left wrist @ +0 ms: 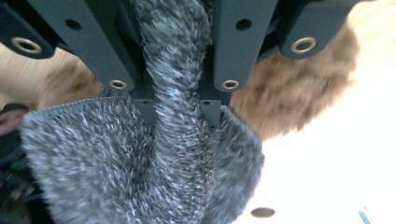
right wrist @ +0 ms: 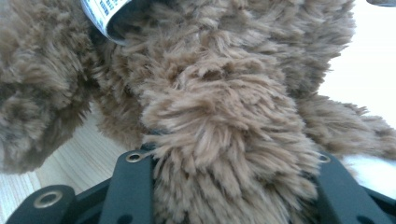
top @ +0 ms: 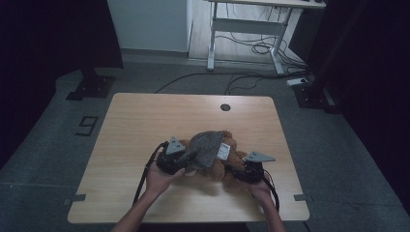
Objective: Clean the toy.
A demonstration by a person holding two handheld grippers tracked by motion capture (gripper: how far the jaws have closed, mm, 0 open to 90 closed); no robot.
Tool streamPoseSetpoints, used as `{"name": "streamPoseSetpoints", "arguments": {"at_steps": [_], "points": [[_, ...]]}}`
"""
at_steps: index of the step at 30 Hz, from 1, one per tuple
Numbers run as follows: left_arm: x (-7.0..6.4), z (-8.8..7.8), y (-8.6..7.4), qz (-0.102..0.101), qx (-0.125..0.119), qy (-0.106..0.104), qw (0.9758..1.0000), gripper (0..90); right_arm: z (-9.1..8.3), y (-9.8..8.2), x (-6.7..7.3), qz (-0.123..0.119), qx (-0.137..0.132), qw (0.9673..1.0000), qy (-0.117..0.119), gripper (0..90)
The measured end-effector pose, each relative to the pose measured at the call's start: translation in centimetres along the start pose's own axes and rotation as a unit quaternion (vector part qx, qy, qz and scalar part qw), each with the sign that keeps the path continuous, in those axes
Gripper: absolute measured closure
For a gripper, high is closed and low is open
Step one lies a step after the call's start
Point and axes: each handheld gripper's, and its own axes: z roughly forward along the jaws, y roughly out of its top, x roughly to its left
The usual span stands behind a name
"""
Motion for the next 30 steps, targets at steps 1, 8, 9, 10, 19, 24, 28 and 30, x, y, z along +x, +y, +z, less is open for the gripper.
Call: {"name": "streamPoseSetpoints", "arguments": {"at_steps": [1, 8, 9, 10, 19, 24, 28, 30], "points": [[-0.5, 0.2, 0.8, 0.006, -0.004, -0.006, 1.0, 76.4, 0.0, 0.0, 0.0, -0.001, 0.0, 1.0, 0.0, 55.8], [-4.2, 4.7, 5.1, 0.031, 0.007, -0.039, 0.9988, 76.4, -0.1, 0.1, 0.4, -0.005, 0.001, 1.0, -0.002, 55.9], [-4.7, 5.8, 5.4, 0.042, 0.02, -0.032, 0.9984, 76.4, -0.1, 0.1, 0.5, -0.007, 0.001, 1.0, 0.0, 55.9], [-5.1, 6.9, 5.4, 0.053, 0.036, -0.023, 0.9977, 76.4, -0.1, 0.2, 0.6, -0.012, 0.002, 0.9999, -0.001, 55.9], [-3.5, 6.2, 3.3, 0.047, 0.038, 0.006, 0.9982, 76.5, -0.2, -0.3, 0.4, -0.008, 0.012, 0.9999, -0.001, 57.6], [-1.0, 3.1, 1.2, 0.037, 0.042, 0.053, 0.997, 76.5, -0.3, -0.5, 0.5, -0.007, 0.014, 0.9999, -0.003, 57.9], [1.7, 0.2, -1.0, -0.005, 0.024, 0.047, 0.9986, 76.3, -0.5, -0.6, 0.4, -0.003, 0.016, 0.9999, 0.001, 58.0], [2.4, -1.3, -1.8, -0.011, 0.014, 0.056, 0.9983, 76.3, -0.4, -0.6, 0.6, -0.006, 0.016, 0.9998, 0.001, 58.0]]}}
